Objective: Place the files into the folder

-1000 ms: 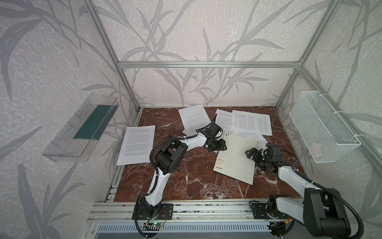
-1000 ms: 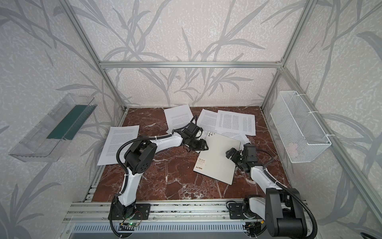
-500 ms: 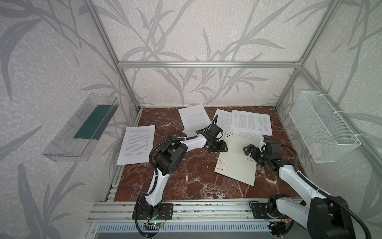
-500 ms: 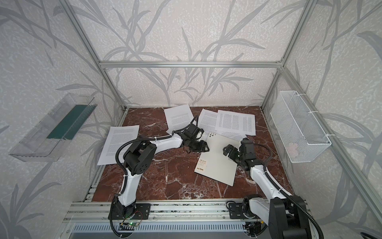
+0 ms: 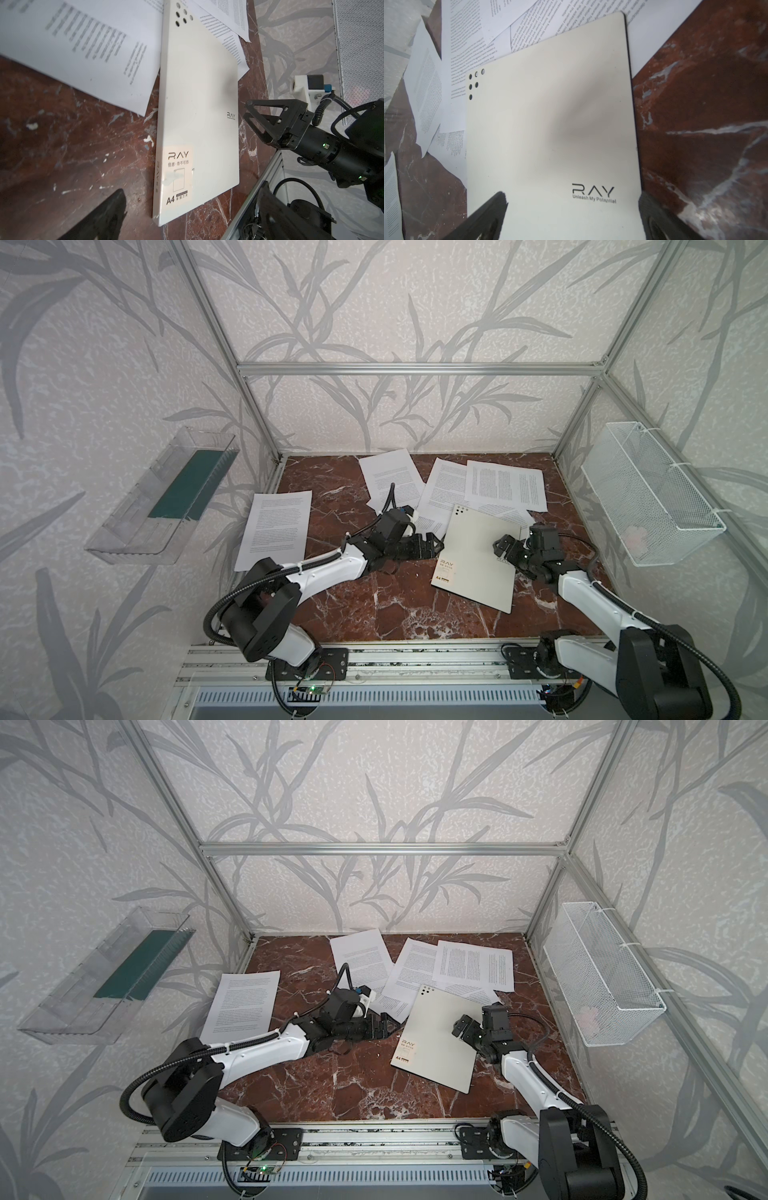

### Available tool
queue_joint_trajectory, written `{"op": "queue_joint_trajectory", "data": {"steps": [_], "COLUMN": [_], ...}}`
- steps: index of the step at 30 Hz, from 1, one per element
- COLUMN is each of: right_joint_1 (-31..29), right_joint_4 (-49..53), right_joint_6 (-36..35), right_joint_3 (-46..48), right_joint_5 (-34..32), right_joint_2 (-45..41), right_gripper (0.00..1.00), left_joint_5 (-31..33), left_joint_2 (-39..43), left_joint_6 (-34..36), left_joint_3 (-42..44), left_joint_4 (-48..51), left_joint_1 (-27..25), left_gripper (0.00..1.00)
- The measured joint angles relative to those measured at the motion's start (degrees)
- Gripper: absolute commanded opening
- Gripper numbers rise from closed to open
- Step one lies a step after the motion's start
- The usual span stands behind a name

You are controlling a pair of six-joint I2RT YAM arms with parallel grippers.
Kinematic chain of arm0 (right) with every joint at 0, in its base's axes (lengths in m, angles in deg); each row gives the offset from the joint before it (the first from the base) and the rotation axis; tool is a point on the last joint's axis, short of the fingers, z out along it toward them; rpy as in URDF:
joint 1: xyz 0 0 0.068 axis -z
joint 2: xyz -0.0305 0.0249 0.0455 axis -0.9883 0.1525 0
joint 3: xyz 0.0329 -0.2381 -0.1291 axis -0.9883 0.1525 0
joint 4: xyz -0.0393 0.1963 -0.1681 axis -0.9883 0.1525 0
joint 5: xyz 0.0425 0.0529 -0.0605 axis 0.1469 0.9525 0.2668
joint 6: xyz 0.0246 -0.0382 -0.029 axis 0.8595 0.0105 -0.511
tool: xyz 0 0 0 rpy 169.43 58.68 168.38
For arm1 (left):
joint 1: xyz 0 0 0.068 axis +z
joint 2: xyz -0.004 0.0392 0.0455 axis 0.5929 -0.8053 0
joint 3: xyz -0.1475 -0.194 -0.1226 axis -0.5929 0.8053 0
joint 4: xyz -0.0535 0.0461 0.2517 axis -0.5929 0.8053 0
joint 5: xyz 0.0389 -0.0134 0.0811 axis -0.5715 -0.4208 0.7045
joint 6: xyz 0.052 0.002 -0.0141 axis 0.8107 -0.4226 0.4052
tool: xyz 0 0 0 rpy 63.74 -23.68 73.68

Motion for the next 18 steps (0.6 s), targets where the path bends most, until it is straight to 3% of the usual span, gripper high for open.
{"op": "queue_joint_trajectory", "data": {"steps": [7,18], "right_joint_1": [0.00,-1.66], "right_joint_4": [-0.11,-10.34], "right_joint_6": [1.62,4.48], "right_joint_3": [1.20,1.75], "right_joint_5": [-0.22,7.08], "right_joint_2": [0.39,6.49], "right_gripper": [0.99,0.99], "left_joint_5": [-1.75,-5.16], "left_joint_2": [3.69,-3.76], "left_joint_6": [-9.51,-19.04], "left_joint_3": [9.94,12.52], "left_joint_4": [-5.79,-21.42], "left_joint_1": [-2.69,-6.51], "left_gripper": [0.98,0.92]}}
